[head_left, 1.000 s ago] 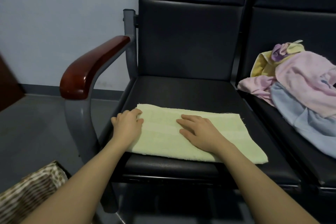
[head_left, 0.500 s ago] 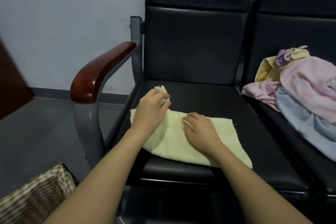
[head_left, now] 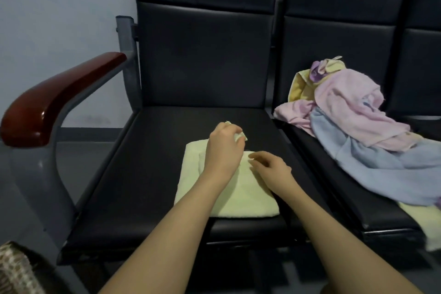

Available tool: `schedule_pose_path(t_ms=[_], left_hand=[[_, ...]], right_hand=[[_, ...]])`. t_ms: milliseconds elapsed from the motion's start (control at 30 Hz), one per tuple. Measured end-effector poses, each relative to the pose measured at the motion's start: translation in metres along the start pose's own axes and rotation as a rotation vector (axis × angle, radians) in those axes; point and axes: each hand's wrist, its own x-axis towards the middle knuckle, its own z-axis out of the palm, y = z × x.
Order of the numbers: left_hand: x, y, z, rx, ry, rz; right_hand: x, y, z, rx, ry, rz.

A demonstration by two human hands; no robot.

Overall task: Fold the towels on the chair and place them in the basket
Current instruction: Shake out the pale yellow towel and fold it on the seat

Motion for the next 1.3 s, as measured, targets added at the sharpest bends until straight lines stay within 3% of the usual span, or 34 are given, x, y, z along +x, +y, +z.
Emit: schedule_pose_path(t_ms=[133, 233, 367, 467, 633, 700, 800, 900, 967, 1033, 1167, 1300], left_hand=[[-0.001, 0.003, 0.017, 0.049, -0.165, 0.040], [-0.003, -0.004, 0.016, 0.123, -0.391, 0.043], [0.000, -0.025, -0.006, 0.140, -0.286, -0.009], [0.001, -0.044, -0.022, 0.372, -0.221, -0.036], [-0.004, -0.059, -0.035, 0.513, -0.224, -0.099], [-0.006, -0.062, -0.036, 0.506, -0.252, -0.052], [-0.008, -0.066, -0.034, 0.545, -0.369, 0.044], [-0.007, -0.071, -0.033, 0.620, -0.524, 0.011], [-0.006, -0.073, -0.033, 0.663, -0.610, -0.010], [-0.005, -0.076, -0.034, 0.667, -0.667, -0.037], [0.003, -0.084, -0.034, 0.571, -0.681, -0.132], [0.008, -0.088, -0.030, 0.511, -0.624, -0.141]], right_hand=[[0.007, 0.007, 0.000, 0.318, 0.127, 0.086], [0.010, 0.002, -0.001, 0.330, 0.126, 0.143], [0.016, -0.005, 0.004, 0.228, 0.140, 0.166], [0.015, -0.014, 0.008, 0.220, 0.157, 0.122], [0.009, -0.022, 0.001, 0.339, 0.305, -0.027], [0.008, -0.019, -0.001, 0.263, 0.317, -0.015], [0.008, -0.009, 0.001, 0.008, 0.252, 0.070], [0.009, -0.006, 0.000, -0.116, 0.198, -0.059], [0.010, -0.008, 0.000, -0.251, 0.096, -0.141], [0.012, -0.005, 0.003, -0.378, -0.042, -0.081], [0.019, -0.001, 0.008, -0.439, -0.185, 0.072], [0.027, -0.005, 0.013, -0.433, -0.139, 0.084]])
